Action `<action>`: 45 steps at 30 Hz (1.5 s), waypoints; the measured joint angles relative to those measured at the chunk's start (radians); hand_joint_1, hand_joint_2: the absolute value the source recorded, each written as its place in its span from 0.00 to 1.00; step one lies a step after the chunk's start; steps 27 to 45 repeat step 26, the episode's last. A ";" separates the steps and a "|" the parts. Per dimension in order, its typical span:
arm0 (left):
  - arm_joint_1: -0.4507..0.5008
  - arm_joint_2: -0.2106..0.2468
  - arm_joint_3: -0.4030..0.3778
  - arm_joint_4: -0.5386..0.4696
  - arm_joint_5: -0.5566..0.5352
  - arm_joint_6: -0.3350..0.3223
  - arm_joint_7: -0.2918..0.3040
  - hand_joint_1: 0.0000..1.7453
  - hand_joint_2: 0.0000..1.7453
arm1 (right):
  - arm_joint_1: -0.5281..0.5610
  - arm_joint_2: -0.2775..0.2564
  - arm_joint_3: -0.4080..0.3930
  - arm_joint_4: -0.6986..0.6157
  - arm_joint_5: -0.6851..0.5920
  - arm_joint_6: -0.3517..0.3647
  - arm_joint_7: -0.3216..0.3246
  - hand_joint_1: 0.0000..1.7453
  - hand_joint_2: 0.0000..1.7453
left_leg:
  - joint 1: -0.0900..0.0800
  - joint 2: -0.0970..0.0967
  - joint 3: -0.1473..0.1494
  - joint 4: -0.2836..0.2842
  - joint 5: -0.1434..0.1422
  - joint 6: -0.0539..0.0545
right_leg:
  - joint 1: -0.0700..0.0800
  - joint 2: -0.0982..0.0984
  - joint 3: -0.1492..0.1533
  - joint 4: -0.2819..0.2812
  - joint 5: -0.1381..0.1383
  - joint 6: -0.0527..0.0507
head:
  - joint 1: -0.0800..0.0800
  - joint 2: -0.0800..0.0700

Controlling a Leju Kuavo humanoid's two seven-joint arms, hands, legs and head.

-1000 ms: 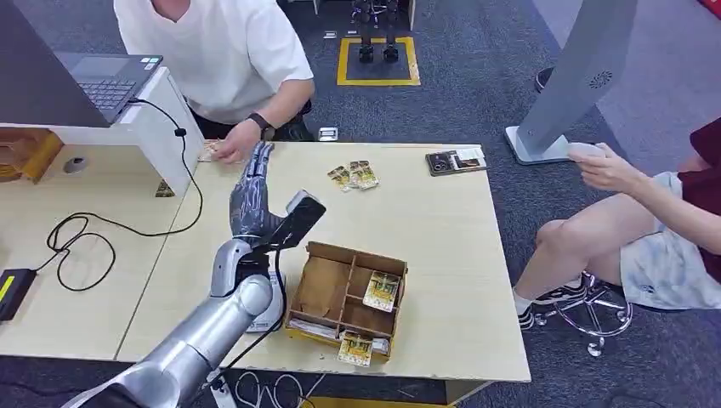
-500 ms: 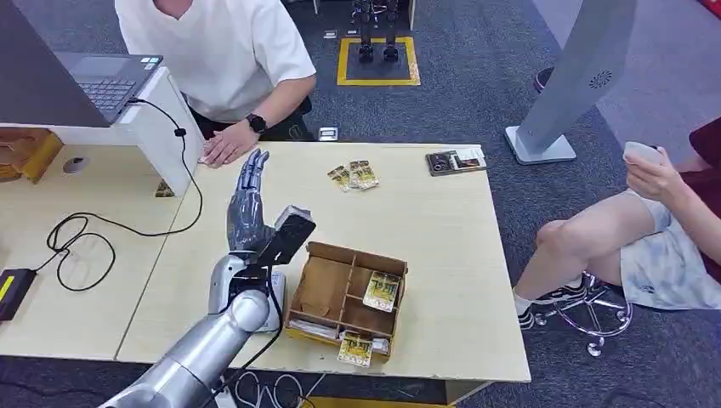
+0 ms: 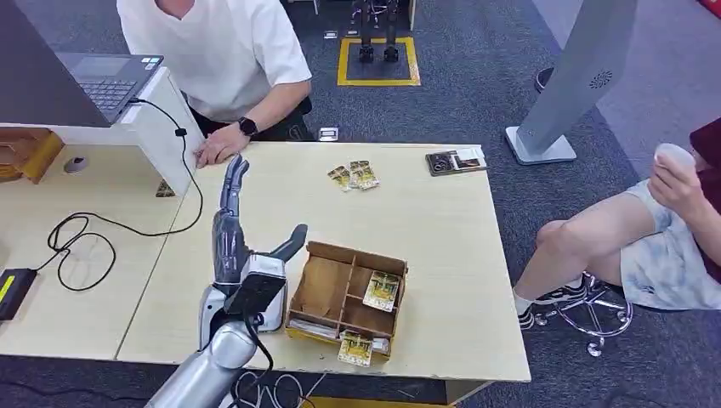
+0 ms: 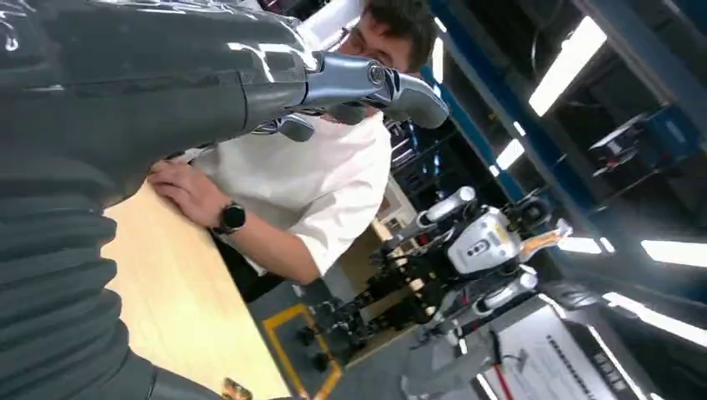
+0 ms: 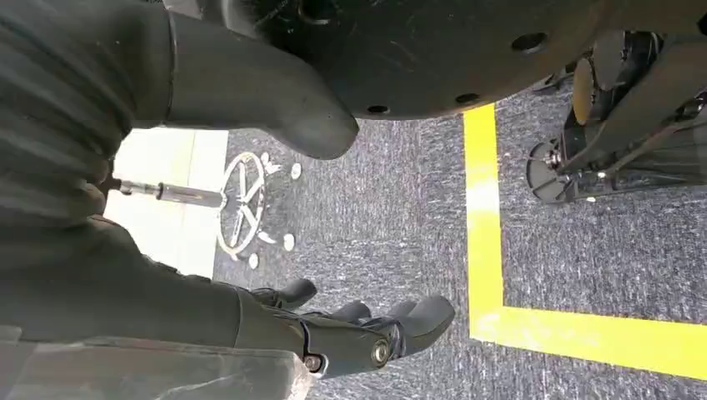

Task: Pass the card to the sensor for recognition and then transmit it.

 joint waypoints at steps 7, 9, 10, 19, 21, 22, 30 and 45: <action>0.050 0.020 0.000 -0.048 -0.048 0.000 -0.017 0.00 1.00 | 0.001 0.000 0.000 0.002 0.000 0.003 -0.002 0.00 1.00 | 0.000 0.000 0.000 0.000 0.000 0.000 | 0.000 0.000 0.000 0.000 0.000 0.000 | 0.000 0.000; 0.062 0.027 0.000 -0.052 -0.045 0.000 -0.008 0.00 1.00 | 0.001 0.001 -0.002 0.002 0.000 0.003 -0.005 0.00 1.00 | 0.000 0.000 0.000 0.000 0.000 0.000 | 0.000 0.000 0.000 0.000 0.000 0.000 | 0.000 0.000; 0.072 0.029 0.000 -0.054 -0.034 0.000 -0.001 0.00 1.00 | 0.001 0.001 -0.005 0.003 0.000 0.003 -0.009 0.00 1.00 | 0.000 0.000 0.000 0.000 0.000 0.000 | 0.000 0.000 0.000 0.000 0.000 0.000 | 0.000 0.000; 0.171 0.046 -0.001 -0.083 -0.010 0.000 -0.044 0.00 1.00 | 0.006 0.010 -0.030 0.016 0.000 0.008 -0.022 0.00 1.00 | 0.000 0.000 0.000 0.000 -0.001 0.000 | 0.000 0.000 0.000 0.000 0.000 0.000 | 0.000 0.000; 0.187 0.049 -0.002 -0.094 -0.007 0.000 -0.058 0.00 1.00 | 0.006 0.012 -0.032 0.019 0.000 0.011 -0.022 0.00 1.00 | 0.000 0.000 0.000 0.000 -0.001 0.000 | 0.000 0.000 0.000 0.000 0.000 0.000 | 0.000 0.000; 0.193 0.050 -0.003 -0.099 -0.007 0.000 -0.063 0.00 1.00 | 0.006 0.013 -0.034 0.021 0.000 0.012 -0.022 0.00 1.00 | 0.000 0.000 0.000 0.000 -0.001 0.000 | 0.000 0.000 0.000 0.000 0.000 0.000 | 0.000 0.000; 0.222 0.057 -0.008 -0.123 -0.017 0.000 -0.083 0.00 1.00 | 0.006 0.016 -0.038 0.027 0.000 0.015 -0.022 0.00 1.00 | 0.000 0.000 0.000 0.000 -0.001 0.000 | 0.000 0.000 0.000 0.000 0.000 0.000 | 0.000 0.000; 0.222 0.057 -0.008 -0.123 -0.017 0.000 -0.083 0.00 1.00 | 0.006 0.016 -0.038 0.027 0.000 0.015 -0.022 0.00 1.00 | 0.000 0.000 0.000 0.000 -0.001 0.000 | 0.000 0.000 0.000 0.000 0.000 0.000 | 0.000 0.000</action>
